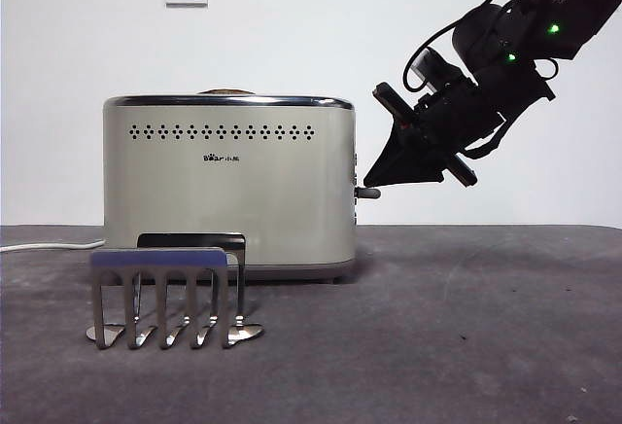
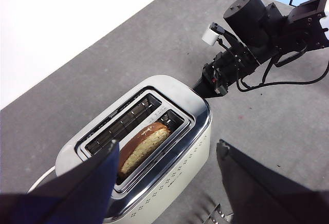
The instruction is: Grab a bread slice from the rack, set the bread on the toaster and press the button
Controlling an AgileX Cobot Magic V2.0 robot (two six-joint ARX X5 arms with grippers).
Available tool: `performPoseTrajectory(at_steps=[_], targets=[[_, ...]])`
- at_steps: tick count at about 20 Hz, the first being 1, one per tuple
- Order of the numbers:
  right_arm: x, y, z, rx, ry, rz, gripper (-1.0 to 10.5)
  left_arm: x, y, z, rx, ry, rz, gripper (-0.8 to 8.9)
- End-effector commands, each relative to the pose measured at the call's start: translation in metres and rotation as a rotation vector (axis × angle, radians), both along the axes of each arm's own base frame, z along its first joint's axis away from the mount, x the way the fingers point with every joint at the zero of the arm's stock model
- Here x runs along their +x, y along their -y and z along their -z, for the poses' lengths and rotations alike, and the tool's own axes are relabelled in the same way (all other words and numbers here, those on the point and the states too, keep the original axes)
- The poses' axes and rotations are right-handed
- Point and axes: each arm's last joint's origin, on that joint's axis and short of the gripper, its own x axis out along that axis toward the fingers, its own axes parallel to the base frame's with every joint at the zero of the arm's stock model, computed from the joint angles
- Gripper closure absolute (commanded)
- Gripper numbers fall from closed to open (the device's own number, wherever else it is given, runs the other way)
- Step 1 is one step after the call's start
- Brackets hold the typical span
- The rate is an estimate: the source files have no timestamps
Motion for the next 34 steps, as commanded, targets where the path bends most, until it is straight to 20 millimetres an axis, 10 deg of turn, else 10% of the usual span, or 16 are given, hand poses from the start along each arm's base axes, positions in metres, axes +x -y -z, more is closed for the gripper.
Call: performPoseTrajectory(at_steps=[1, 27, 34], targets=[[-0.001, 0.0, 0.031, -0.063, -0.089, -0.001, 9.6, 0.001, 0.0, 0.001, -0.004, -0.009, -0.006, 4.95], [0.0, -0.001, 0.046, -0.075, -0.14, -0.004, 9.6, -0.001, -0.001, 0.004, 0.011, -0.039, -0.006, 4.95], [-0.011, 0.006, -0.02, -0.032, 0.024, 0.004, 9.6, -0.001, -0.001, 0.004, 0.012, -0.039, -0.007, 4.95]])
